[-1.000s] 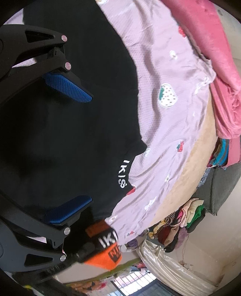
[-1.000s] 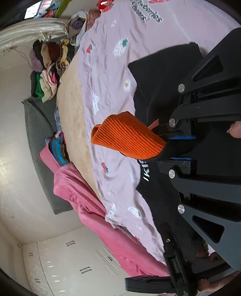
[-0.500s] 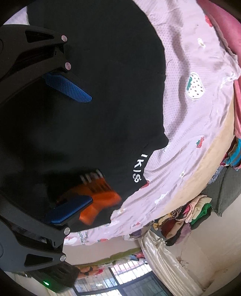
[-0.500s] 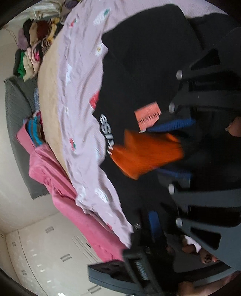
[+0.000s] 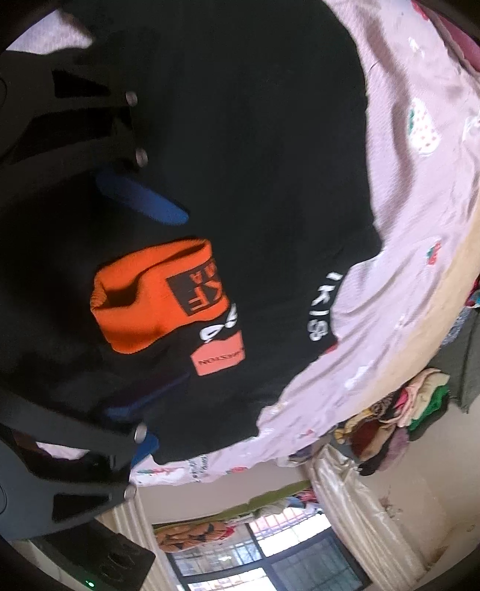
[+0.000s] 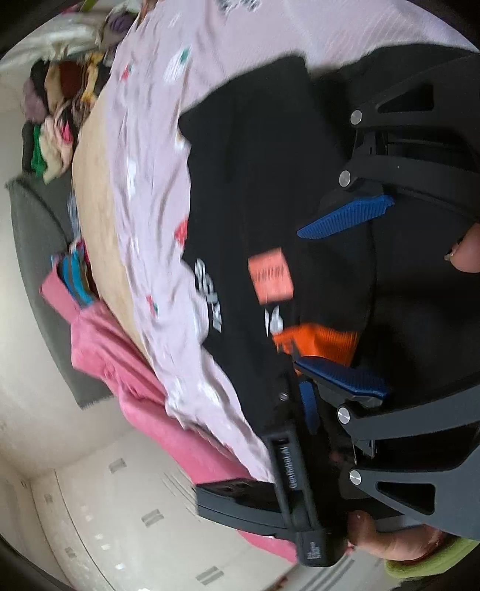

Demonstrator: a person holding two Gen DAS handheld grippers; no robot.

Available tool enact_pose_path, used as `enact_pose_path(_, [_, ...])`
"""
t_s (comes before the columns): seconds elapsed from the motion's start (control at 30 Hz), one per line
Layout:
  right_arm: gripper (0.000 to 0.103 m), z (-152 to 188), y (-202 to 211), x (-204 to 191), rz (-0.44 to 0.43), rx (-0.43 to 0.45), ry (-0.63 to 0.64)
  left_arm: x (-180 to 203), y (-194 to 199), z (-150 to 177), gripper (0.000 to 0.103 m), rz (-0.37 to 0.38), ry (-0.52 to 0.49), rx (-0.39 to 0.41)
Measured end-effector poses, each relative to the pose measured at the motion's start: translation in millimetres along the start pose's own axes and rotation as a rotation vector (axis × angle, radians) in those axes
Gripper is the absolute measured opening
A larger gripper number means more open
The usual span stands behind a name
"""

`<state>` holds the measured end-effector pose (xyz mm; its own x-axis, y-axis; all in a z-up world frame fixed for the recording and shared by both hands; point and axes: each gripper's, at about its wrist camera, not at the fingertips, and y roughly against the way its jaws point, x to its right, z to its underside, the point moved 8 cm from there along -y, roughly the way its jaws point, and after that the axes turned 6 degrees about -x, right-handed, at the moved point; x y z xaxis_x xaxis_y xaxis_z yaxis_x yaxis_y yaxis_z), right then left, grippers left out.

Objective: Fold small clothes

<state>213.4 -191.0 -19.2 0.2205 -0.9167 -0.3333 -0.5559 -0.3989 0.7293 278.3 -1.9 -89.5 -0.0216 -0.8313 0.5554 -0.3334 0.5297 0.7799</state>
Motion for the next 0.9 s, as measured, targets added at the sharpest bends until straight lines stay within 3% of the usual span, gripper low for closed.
enact_pose_path(0.1, [0.065,1,11,19,0.033,0.013,-0.030,3,-12,3,0.059,-0.027,-0.021,-0.007])
enact_pose_path(0.27, [0.065,1,30,48,0.064,0.045,-0.089,14,-18,5,0.019,-0.067,-0.101,0.017])
enact_pose_path(0.47, [0.065,-4,45,69,0.081,0.082,-0.128,37,7,-2,0.008,-0.023,-0.159,0.114])
enact_pose_path(0.67, [0.065,-9,59,81,0.102,0.114,-0.148,64,61,-3,0.006,0.049,-0.214,0.254])
enact_pose_path(0.9, [0.065,-10,61,80,0.112,0.119,-0.148,50,76,-5,0.006,0.035,-0.171,0.288])
